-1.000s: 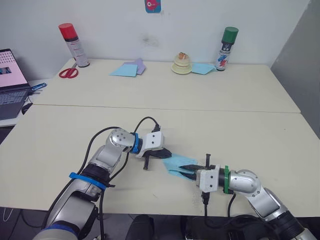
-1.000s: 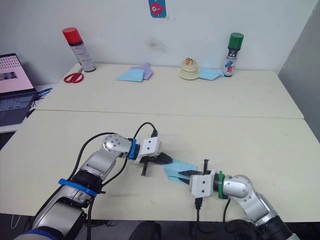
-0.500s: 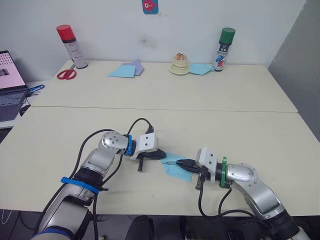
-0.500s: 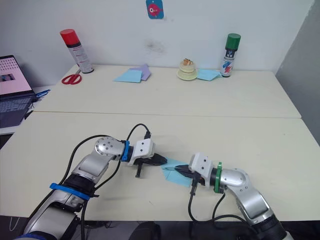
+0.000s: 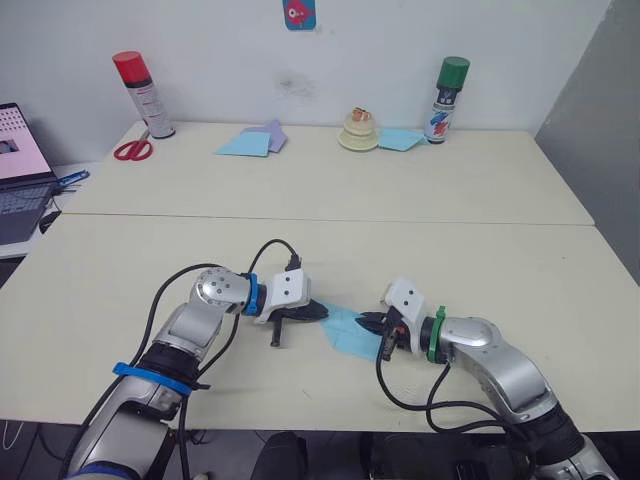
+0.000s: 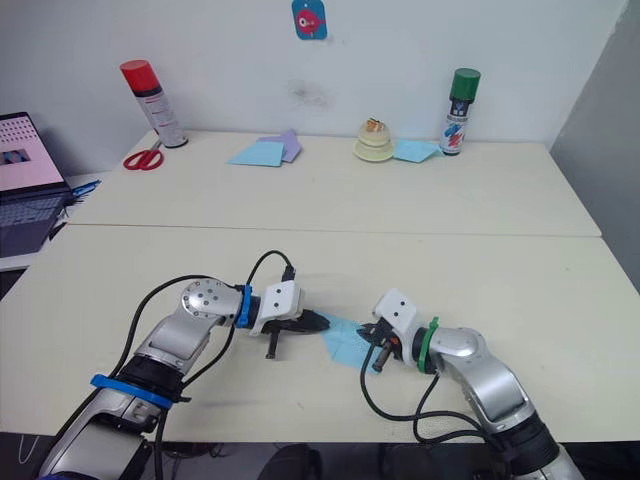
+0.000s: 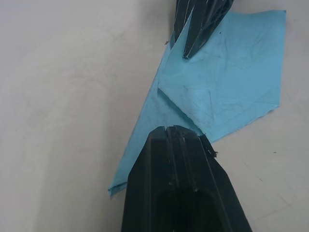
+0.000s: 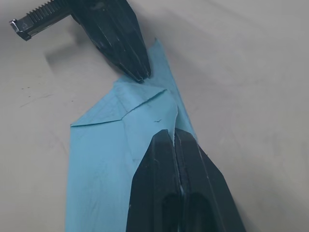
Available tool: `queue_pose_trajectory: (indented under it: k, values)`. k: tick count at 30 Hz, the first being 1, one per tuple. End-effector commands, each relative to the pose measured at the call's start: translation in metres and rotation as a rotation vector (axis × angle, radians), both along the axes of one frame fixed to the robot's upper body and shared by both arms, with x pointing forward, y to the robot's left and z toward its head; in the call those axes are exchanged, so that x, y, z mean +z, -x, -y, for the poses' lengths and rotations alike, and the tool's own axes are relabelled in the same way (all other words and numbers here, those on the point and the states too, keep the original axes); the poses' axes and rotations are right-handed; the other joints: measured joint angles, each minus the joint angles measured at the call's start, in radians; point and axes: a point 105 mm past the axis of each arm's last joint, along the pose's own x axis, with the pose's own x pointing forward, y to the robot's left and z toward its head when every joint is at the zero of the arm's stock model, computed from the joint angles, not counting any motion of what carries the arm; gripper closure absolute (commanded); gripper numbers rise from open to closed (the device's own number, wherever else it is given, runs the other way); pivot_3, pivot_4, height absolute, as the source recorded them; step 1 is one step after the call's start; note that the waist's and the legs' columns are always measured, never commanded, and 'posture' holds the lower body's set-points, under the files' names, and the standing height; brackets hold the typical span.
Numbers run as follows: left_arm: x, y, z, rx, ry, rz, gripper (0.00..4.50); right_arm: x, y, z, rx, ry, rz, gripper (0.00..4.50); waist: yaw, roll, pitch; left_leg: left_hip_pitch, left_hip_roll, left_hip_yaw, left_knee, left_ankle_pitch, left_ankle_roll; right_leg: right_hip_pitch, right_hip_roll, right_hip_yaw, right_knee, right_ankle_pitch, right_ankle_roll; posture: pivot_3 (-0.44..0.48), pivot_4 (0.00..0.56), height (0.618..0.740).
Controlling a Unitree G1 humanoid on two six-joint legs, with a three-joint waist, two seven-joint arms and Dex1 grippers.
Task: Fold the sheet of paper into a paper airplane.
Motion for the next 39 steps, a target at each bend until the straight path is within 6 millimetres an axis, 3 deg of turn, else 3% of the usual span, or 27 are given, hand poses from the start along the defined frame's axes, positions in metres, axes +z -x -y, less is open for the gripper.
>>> queue_pose_trajectory:
  k: [1, 6, 9, 13, 15, 20, 24, 28, 39]
  values:
    - [-0.029, 0.01, -0.019, 0.041, -0.1, -0.1, 4.5, 0.003, -0.004, 0.002, -0.012, 0.028, 0.026, 4.48, 0.0, 0.0, 0.0, 0.0, 0.0, 0.0, 0.0, 0.0, 0.0, 0.0, 0.0, 0.0, 0.0, 0.0, 0.0, 0.0, 0.15, 0.729]
    - [-0.001, 0.005, -0.012, 0.03, -0.01, -0.012, 4.5, -0.002, -0.002, -0.002, -0.002, 0.05, 0.024, 4.48, -0.001, 0.0, 0.0, 0.0, 0.001, 0.0, 0.0, 0.0, 0.0, 0.0, 0.0, 0.0, 0.0, 0.0, 0.0, 0.0, 0.15, 0.729]
    - [0.033, 0.004, -0.007, 0.007, 0.059, 0.067, 4.5, -0.003, 0.0, -0.004, 0.017, 0.064, 0.029, 4.48, -0.001, -0.001, 0.001, -0.001, 0.001, -0.001, -0.001, 0.0, 0.0, -0.001, 0.0, -0.001, 0.0, 0.0, 0.0, 0.0, 0.15, 0.729]
    - [0.063, 0.012, 0.001, -0.05, 0.099, 0.119, 4.5, -0.005, 0.0, -0.005, 0.03, 0.071, 0.032, 4.48, -0.001, -0.001, 0.002, -0.002, 0.001, 0.0, 0.0, 0.0, 0.0, -0.002, 0.0, -0.001, -0.001, 0.0, 0.0, 0.0, 0.15, 0.729]
    - [0.068, 0.017, 0.007, -0.069, 0.109, 0.116, 4.5, -0.006, 0.0, -0.006, 0.035, 0.073, 0.031, 4.48, -0.001, -0.001, 0.002, -0.002, 0.001, 0.0, -0.001, 0.0, 0.0, -0.002, 0.0, 0.0, -0.001, 0.0, 0.0, 0.0, 0.15, 0.729]
    - [0.04, 0.023, 0.011, -0.095, 0.024, 0.102, 4.5, -0.006, -0.001, -0.006, 0.042, 0.074, 0.035, 4.48, -0.001, -0.001, 0.002, -0.002, 0.001, 0.0, -0.001, 0.0, 0.0, -0.002, 0.0, 0.0, -0.001, 0.0, 0.0, 0.0, 0.15, 0.729]
    - [0.022, 0.015, 0.015, -0.062, 0.013, 0.092, 4.5, -0.004, -0.002, -0.006, 0.046, 0.073, 0.039, 4.48, 0.0, -0.002, 0.002, -0.002, 0.001, -0.001, -0.001, 0.0, 0.0, -0.002, 0.0, -0.001, -0.001, 0.0, 0.0, 0.0, 0.15, 0.729]
    - [0.014, 0.007, 0.018, -0.029, 0.022, 0.081, 4.5, -0.003, -0.002, -0.007, 0.047, 0.073, 0.044, 4.48, 0.0, -0.002, 0.002, -0.002, 0.001, 0.0, -0.001, 0.0, 0.0, -0.002, 0.0, -0.001, -0.001, 0.0, 0.0, 0.0, 0.15, 0.729]
    - [-0.01, 0.021, 0.016, -0.05, -0.017, -0.007, 4.5, 0.005, -0.009, -0.002, 0.006, 0.06, 0.075, 4.48, -0.001, -0.002, 0.002, -0.002, 0.001, 0.0, -0.001, 0.0, 0.0, -0.002, 0.0, 0.0, -0.001, 0.0, 0.0, 0.0, 0.15, 0.729]
